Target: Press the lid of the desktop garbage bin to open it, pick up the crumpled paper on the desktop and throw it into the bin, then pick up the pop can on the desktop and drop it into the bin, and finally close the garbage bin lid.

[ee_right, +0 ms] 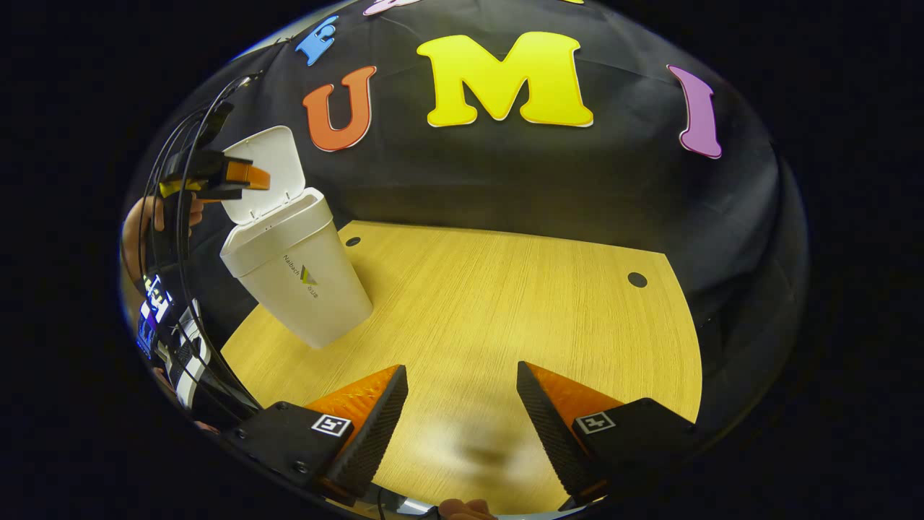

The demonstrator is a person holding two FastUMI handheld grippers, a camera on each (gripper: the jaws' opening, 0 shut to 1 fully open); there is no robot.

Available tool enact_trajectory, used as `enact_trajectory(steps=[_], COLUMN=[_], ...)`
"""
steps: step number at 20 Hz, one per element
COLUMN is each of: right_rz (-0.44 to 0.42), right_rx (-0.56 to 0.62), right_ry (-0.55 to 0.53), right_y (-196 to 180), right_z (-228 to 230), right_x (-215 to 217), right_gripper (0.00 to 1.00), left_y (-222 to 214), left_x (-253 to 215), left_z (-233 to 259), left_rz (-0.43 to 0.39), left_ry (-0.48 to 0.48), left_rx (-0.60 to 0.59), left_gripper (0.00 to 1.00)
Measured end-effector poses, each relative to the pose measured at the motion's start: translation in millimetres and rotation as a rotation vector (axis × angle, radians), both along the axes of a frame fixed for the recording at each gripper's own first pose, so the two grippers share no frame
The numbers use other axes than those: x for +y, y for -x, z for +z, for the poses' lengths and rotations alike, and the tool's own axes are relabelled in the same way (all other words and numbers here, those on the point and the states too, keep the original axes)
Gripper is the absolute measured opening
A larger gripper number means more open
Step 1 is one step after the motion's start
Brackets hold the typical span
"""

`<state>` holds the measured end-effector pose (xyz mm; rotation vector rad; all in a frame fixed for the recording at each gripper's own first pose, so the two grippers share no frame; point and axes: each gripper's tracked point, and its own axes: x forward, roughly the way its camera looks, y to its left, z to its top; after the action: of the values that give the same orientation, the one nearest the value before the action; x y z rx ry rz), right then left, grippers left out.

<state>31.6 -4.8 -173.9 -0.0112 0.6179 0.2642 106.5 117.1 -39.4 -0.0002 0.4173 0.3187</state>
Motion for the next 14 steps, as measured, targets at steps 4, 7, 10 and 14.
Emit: enact_trajectory(steps=[4, 7, 10, 14], right_rz=[0.004, 0.0, -0.006, -0.009], right_rx=[0.005, 0.003, 0.008, 0.012], right_ry=[0.001, 0.002, -0.003, 0.007], right_y=[-0.9, -3.8, -6.2, -7.4], right_z=[0.5, 1.4, 0.5, -1.3], right_x=[2.2, 2.2, 3.5, 4.4], right_gripper=[0.96, 0.96, 0.96, 0.96], left_y=[-5.8, -12.5, -19.7, -33.6], left_x=[9.5, 27.6, 52.7, 83.7], left_z=[41.6, 82.6, 115.9, 148.2], left_rz=[0.02, 0.049, 0.088, 0.135], left_ry=[0.036, -0.003, -0.086, -0.163], left_rx=[-0.06, -0.125, -0.158, -0.203], left_gripper=[0.96, 0.95, 0.95, 0.96])
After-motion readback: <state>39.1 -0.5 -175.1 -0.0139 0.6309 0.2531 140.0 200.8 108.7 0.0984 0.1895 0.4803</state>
